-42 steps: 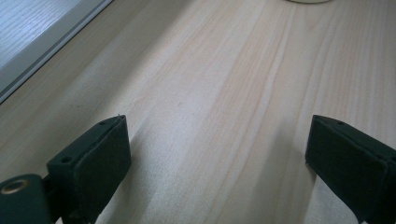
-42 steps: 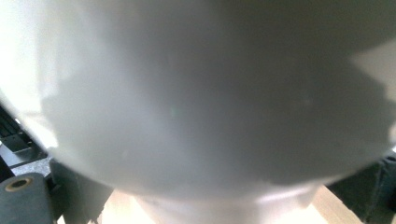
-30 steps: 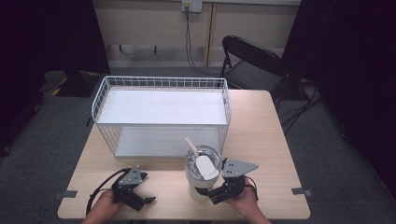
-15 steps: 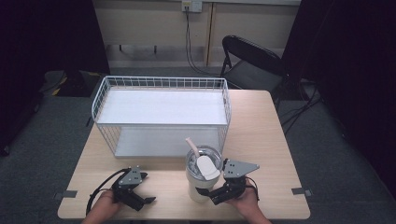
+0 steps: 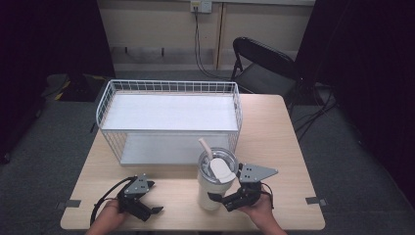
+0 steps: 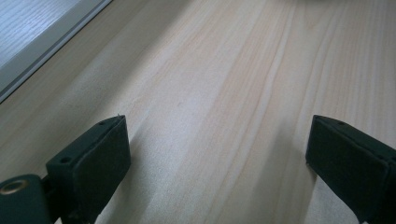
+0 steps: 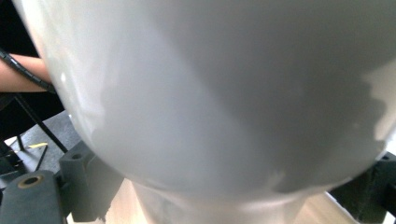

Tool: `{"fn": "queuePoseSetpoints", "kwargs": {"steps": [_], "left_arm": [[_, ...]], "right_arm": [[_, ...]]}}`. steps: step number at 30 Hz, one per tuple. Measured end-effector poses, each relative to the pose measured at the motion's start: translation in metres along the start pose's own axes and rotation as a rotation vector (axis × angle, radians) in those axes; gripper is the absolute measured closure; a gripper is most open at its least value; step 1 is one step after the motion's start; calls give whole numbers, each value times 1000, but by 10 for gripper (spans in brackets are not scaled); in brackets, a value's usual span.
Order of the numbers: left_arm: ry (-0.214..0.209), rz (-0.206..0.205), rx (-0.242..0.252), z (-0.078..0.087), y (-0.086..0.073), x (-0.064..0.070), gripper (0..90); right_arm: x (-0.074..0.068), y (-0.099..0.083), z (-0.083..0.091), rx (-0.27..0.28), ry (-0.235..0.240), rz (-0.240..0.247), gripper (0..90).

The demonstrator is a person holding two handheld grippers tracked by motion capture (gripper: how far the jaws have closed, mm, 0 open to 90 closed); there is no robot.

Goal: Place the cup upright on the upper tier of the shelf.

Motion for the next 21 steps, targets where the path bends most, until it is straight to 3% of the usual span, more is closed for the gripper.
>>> {"fn": "queuePoseSetpoints", "kwargs": {"steps": [21], "left_arm": [[1, -2, -1, 0, 0, 0, 59]], "right_arm": [[13, 47, 29, 35, 4, -24, 101]]}}
Point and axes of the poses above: each handheld gripper's, and its own axes: z roughly backward along the jaws, y roughly out of its top, x roughly to its right, the point moved 6 cm from there along -z, roughly forward along the jaws, and after that the axes turned 12 degrees about -x, right-handed, at the moved point
